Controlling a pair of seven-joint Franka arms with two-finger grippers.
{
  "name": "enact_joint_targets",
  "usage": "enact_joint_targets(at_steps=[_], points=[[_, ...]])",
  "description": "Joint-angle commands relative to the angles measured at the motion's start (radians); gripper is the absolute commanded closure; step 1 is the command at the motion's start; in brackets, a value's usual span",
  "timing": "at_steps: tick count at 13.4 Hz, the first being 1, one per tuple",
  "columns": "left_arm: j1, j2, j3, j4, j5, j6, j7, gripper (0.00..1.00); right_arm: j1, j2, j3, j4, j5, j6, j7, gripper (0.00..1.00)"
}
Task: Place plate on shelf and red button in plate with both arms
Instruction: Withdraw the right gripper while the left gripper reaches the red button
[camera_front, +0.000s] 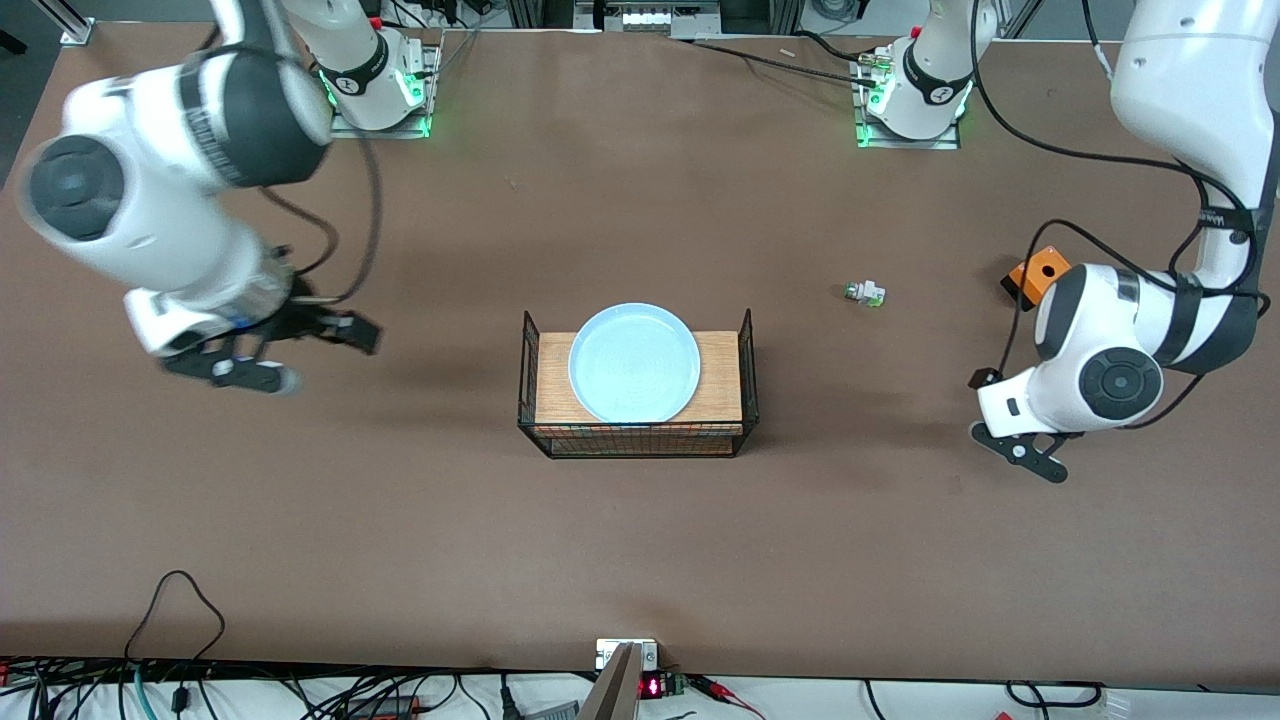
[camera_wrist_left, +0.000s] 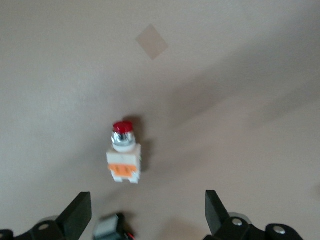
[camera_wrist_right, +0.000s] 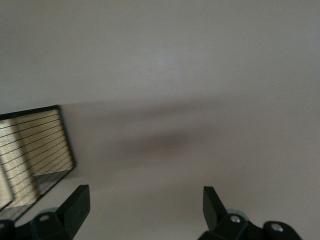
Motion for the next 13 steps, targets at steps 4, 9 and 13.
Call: enact_joint_targets(at_steps=[4, 9, 13], points=[[0.070, 0.072, -0.007, -0.042, 0.028, 0.197, 0.102, 0.09, -0.183, -0.057, 0.011, -0.002, -0.053, -0.058, -0.322, 0.00], [0.100, 0.106, -0.007, -0.042, 0.028, 0.222, 0.127, 0.61, -0.272, -0.099, 0.040, -0.016, -0.072, -0.107, -0.397, 0.00], [0.103, 0.109, -0.007, -0.040, 0.028, 0.222, 0.127, 0.80, -0.267, -0.200, 0.040, -0.157, -0.075, -0.020, -0.366, 0.00]])
